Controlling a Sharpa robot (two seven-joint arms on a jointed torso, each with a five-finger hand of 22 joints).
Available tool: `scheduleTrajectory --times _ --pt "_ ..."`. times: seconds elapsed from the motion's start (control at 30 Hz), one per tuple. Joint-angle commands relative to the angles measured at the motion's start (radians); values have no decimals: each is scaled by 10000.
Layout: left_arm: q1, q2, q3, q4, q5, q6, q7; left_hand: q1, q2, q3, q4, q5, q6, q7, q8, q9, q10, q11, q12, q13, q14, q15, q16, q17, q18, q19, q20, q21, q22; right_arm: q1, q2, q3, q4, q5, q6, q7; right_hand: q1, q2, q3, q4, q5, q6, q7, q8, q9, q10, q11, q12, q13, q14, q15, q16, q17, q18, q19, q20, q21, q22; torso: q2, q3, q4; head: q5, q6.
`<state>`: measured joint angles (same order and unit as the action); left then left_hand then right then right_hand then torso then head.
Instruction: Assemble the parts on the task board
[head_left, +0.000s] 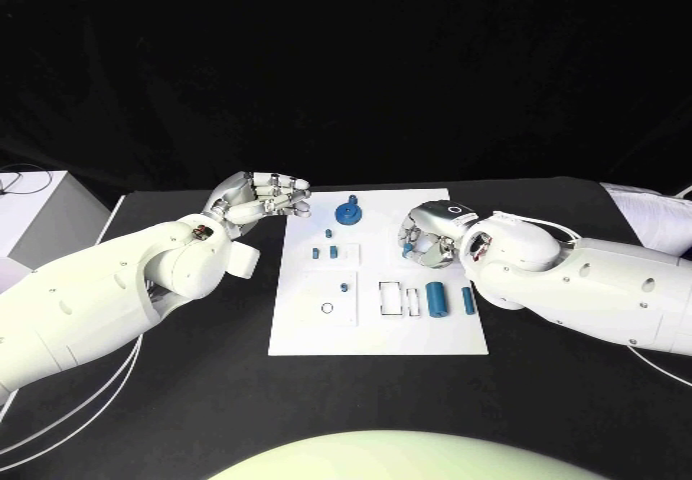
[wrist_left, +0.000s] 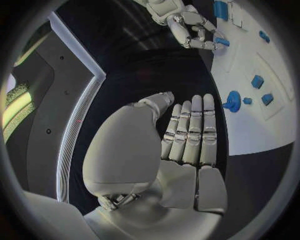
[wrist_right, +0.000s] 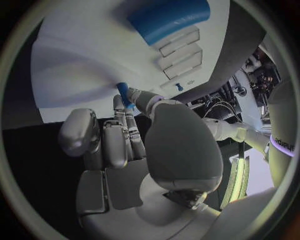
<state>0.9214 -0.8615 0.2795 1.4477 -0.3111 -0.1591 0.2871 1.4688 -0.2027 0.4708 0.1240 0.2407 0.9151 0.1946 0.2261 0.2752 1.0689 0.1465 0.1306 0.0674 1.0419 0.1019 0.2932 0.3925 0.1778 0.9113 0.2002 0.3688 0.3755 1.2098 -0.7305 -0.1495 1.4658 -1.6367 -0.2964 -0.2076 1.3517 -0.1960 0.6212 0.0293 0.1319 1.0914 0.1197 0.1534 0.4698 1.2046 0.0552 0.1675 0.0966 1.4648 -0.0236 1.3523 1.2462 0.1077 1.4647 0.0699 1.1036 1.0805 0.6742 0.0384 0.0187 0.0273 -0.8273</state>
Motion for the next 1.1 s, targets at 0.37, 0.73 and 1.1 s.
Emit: scheduleTrajectory --times 0.37,0.73,1.1 --pt "-6 44 7 -68 37 305 79 92 18 45 -25 32 64 -4 -60 -17 82 21 -73 -12 60 -10 -62 16 7 65 -11 40 33 240 -572 176 1028 1316 -172 -192 67 203 87 -45 127 63 4 75 55 140 -14 -14 58 491 -73 78 19 -68 2 -60 71 49 -27 2 0 28 64" --pt "-43 183 5 -198 129 348 78 47 -1 25 -4 32 23 51 -91 -31 53 46 -112 -15 72 2 -90 26 -1 57 -12 36 41 185 -71 198 1789 805 -305 21 -24 102 53 -62 130 -1 26 59 67 115 13 -80 59 483 -55 79 6 -74 -6 -53 75 65 -50 7 -43 129 126" --pt "-101 285 5 -261 177 416 90 51 -5 26 -9 35 3 69 -106 -37 46 55 -126 -14 78 6 -102 31 -3 55 -13 34 45 -284 1146 -6 1746 13 -284 210 -64 20 35 -86 99 -40 28 43 70 107 19 -119 63 475 -46 70 -19 -68 -22 -47 39 37 -73 -6 -32 242 97"
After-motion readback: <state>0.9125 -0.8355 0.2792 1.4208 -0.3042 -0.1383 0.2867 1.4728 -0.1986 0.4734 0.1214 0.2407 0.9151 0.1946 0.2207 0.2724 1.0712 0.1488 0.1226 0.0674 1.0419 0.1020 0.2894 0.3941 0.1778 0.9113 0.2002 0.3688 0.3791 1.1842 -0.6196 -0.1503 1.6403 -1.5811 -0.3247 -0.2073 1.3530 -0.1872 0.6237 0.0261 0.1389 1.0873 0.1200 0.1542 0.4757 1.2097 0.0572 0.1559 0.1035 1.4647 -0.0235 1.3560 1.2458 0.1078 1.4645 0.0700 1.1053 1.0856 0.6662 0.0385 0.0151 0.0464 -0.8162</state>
